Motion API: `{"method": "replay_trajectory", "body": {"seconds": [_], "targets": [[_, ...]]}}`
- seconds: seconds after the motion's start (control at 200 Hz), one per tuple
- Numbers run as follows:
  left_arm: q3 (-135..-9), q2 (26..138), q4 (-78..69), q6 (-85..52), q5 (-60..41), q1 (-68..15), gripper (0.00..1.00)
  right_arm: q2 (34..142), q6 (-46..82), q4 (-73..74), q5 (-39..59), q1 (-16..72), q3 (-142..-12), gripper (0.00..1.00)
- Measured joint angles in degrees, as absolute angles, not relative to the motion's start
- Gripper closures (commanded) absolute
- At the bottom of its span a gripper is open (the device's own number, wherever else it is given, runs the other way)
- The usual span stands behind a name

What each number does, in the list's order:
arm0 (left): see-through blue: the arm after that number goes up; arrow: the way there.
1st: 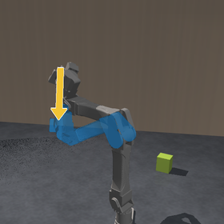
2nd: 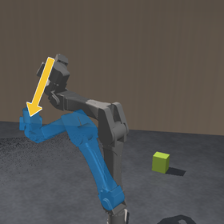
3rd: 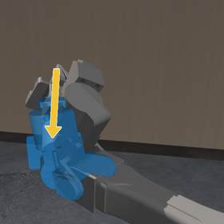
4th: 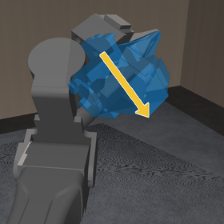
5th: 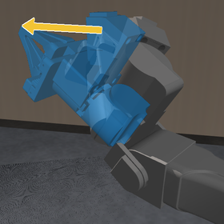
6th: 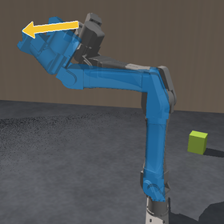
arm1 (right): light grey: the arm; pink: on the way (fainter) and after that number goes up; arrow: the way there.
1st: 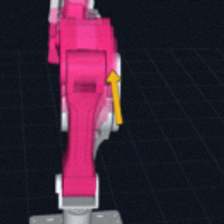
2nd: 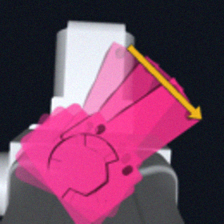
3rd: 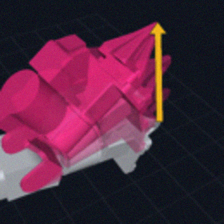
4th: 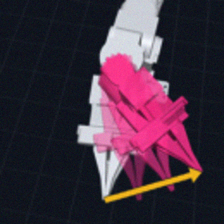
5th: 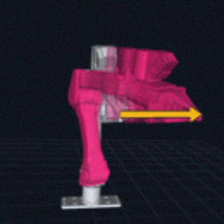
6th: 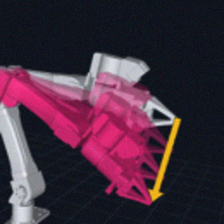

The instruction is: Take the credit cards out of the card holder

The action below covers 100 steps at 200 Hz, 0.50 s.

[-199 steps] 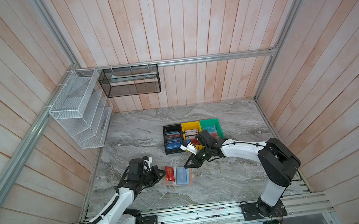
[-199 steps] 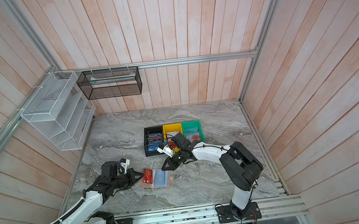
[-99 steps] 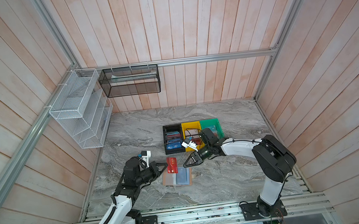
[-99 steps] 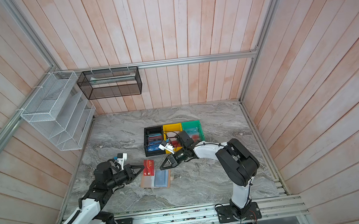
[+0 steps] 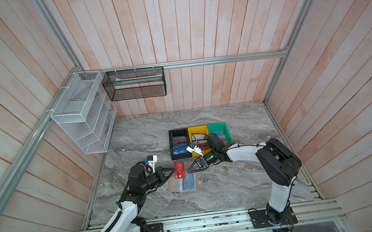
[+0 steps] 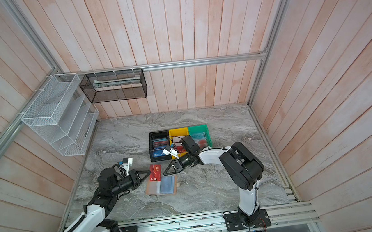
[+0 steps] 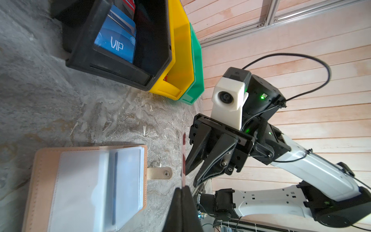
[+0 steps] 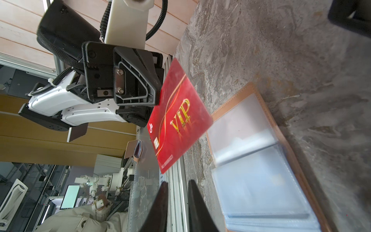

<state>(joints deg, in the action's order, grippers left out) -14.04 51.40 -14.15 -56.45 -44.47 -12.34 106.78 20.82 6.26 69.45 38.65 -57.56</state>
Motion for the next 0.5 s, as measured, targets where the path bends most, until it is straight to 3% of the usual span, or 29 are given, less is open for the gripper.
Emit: {"method": "replay_trajectory", "body": {"seconds": [0.5], "targets": [[-14.0, 54.0, -17.1, -56.6, -44.4, -12.7, 1.00, 108.6, 25.4, 10.9, 71.1, 39.7, -59.4, 0.80]]}}
